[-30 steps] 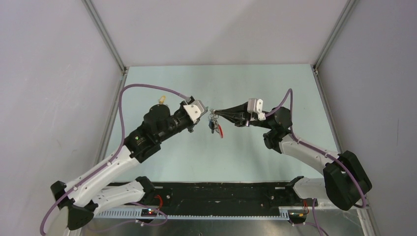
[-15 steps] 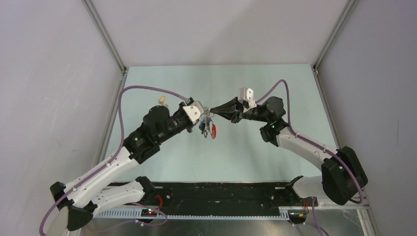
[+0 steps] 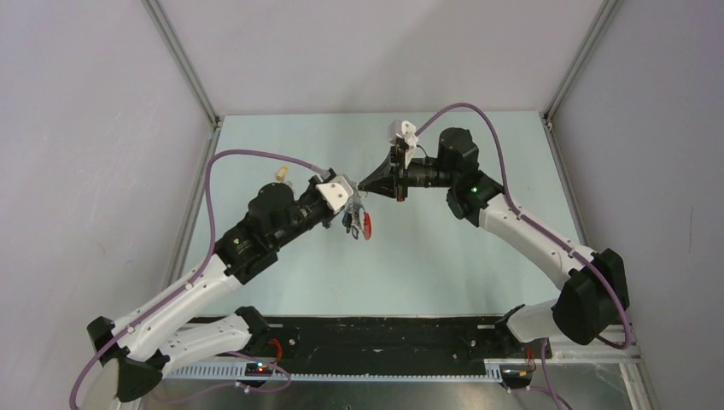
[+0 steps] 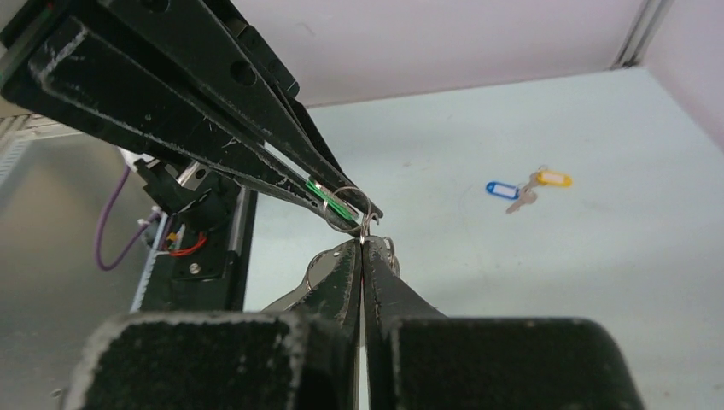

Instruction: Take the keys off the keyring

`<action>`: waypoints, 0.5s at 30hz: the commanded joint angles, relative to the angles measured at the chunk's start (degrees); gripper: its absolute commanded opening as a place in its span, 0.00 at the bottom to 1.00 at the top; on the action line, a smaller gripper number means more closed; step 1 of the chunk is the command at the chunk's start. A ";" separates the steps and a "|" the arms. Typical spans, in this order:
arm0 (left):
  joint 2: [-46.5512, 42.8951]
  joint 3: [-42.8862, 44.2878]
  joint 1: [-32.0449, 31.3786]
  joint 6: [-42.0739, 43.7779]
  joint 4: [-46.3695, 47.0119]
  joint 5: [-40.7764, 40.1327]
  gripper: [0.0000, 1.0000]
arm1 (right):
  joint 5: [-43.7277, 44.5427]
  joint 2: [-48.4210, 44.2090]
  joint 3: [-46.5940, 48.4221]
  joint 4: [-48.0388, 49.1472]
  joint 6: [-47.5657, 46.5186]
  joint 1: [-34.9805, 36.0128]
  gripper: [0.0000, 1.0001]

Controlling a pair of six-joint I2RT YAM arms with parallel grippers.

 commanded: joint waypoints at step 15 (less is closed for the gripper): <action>-0.35 -0.29 -0.40 2.13 3.52 3.44 0.00 | -4.18 5.61 14.06 -28.22 -7.23 1.34 0.33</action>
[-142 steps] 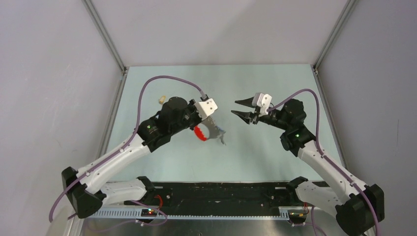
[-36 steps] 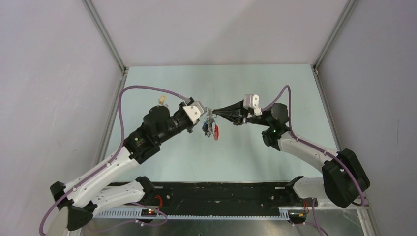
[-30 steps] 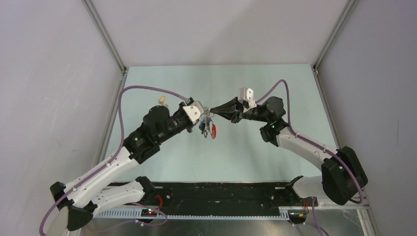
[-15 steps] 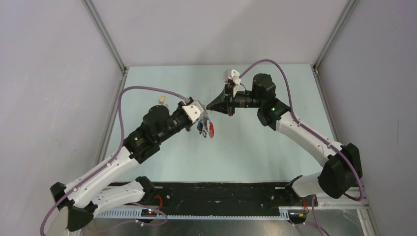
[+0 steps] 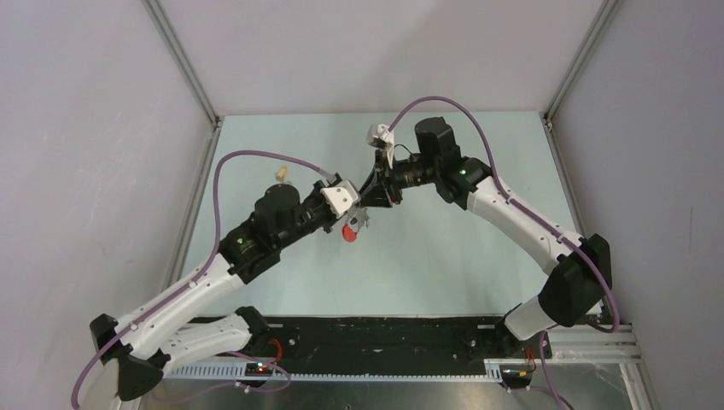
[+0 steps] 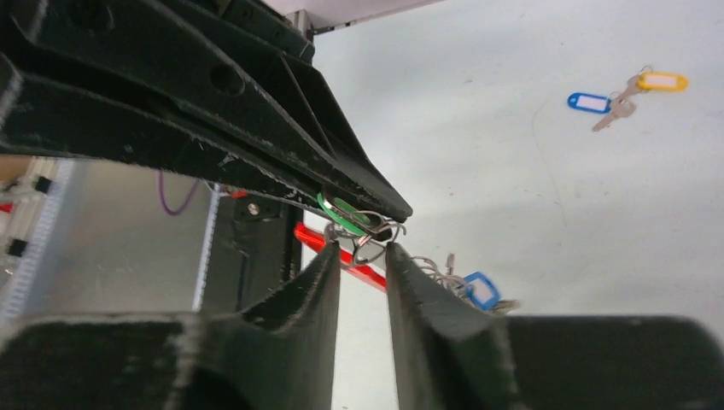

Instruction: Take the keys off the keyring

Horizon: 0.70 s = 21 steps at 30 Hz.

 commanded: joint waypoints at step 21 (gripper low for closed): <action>-5.15 -6.84 -0.48 23.45 5.49 24.17 0.00 | -5.52 -14.95 -22.10 29.29 -3.59 -7.55 0.46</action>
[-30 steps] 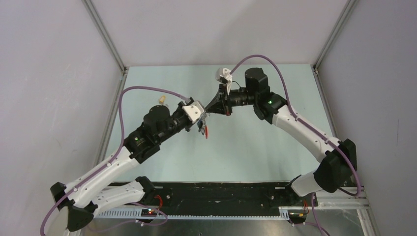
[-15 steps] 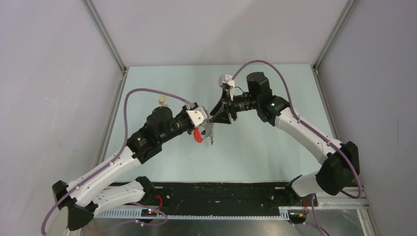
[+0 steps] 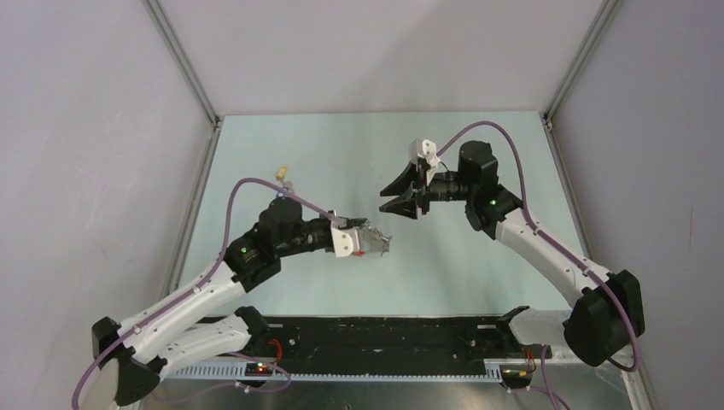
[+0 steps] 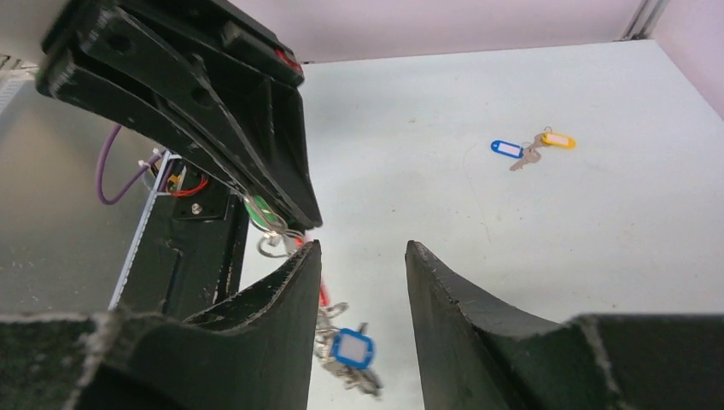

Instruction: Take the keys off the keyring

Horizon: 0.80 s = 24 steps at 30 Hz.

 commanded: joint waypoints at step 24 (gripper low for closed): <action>-0.10 10.49 -6.90 49.99 -12.14 -24.95 0.00 | -3.43 2.89 -1.47 11.83 -2.36 2.14 0.41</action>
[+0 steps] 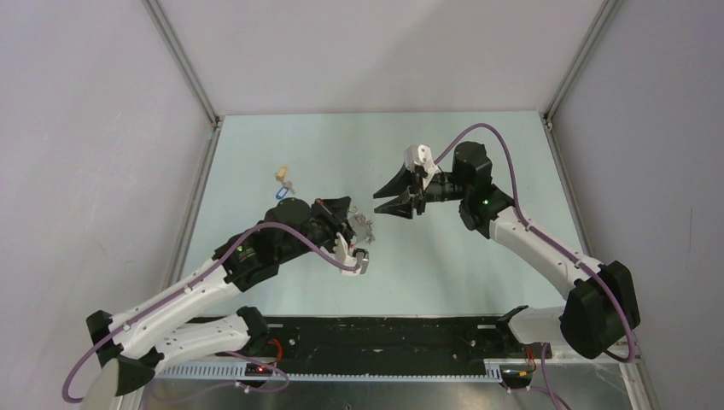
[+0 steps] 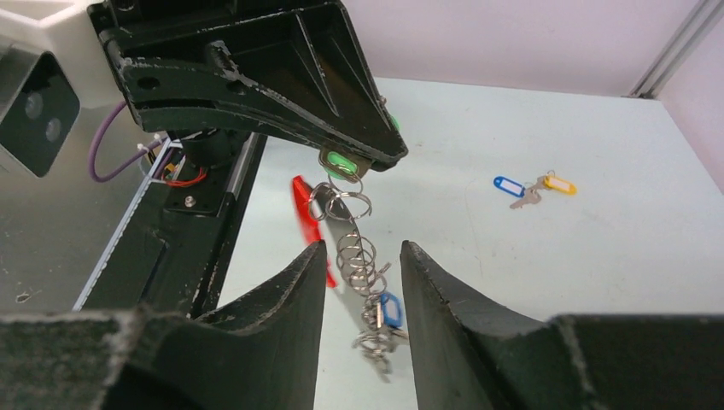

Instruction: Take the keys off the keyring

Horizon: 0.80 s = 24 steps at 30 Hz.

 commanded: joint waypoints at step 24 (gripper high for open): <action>0.34 8.49 -1.21 7.27 1.71 6.66 0.00 | 3.01 0.79 -0.50 6.24 -5.28 6.43 0.42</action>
